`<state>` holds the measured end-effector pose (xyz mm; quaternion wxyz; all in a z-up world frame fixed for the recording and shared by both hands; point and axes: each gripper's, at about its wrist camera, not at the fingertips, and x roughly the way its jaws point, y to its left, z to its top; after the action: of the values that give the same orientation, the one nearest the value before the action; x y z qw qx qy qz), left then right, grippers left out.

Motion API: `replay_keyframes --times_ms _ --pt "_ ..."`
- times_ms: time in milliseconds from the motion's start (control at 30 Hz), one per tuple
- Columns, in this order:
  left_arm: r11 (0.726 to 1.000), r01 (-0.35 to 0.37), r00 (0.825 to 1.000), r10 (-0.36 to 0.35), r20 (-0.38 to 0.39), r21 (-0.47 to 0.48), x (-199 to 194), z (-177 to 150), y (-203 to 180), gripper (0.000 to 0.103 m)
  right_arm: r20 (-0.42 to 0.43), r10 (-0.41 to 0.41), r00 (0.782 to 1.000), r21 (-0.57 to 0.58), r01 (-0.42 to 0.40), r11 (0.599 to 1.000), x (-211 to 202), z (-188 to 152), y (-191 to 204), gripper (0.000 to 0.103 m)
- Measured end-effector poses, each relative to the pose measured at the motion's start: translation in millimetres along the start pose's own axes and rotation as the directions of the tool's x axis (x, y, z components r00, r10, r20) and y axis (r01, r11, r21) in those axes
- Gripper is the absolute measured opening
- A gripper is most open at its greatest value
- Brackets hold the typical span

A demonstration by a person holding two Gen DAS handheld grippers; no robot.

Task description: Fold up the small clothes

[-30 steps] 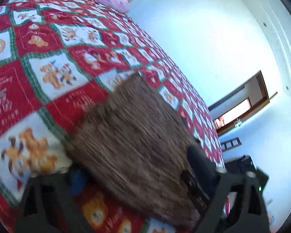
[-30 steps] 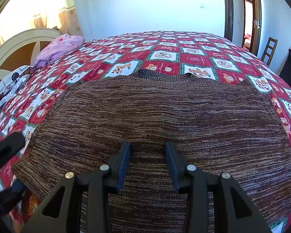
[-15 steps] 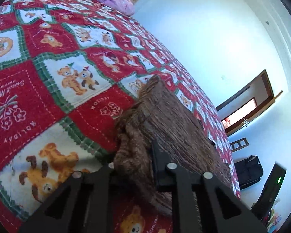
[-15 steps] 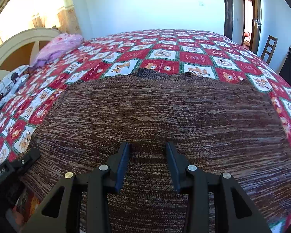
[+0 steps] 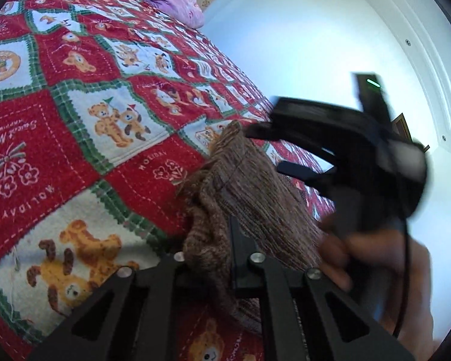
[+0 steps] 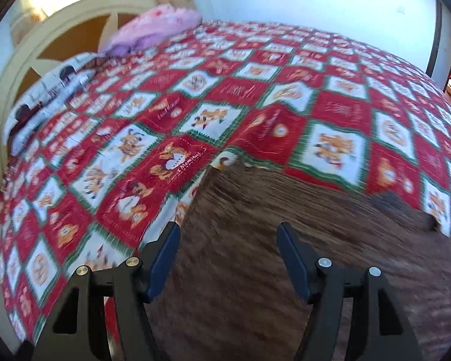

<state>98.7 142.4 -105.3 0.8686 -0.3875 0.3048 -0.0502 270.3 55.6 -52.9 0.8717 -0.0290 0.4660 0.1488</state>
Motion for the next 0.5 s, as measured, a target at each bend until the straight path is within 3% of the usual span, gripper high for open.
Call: replay_keyframes --times_ms 200,367,500 --pt "1.0 -0.001 1.0 0.001 -0.01 -0.007 0 0 1 0.01 -0.021 -0.081 0.996 -0.14 0.078 0.987 34 2 33 0.067" --pt "1.0 -0.005 1.0 0.005 -0.022 -0.021 3 2 3 0.01 0.001 -0.116 0.993 -0.249 0.113 0.962 35 -9 35 0.067" --pt "1.0 -0.006 1.0 0.006 -0.024 -0.025 6 4 4 0.01 -0.009 -0.131 0.991 -0.266 0.124 0.956 38 -6 37 0.065"
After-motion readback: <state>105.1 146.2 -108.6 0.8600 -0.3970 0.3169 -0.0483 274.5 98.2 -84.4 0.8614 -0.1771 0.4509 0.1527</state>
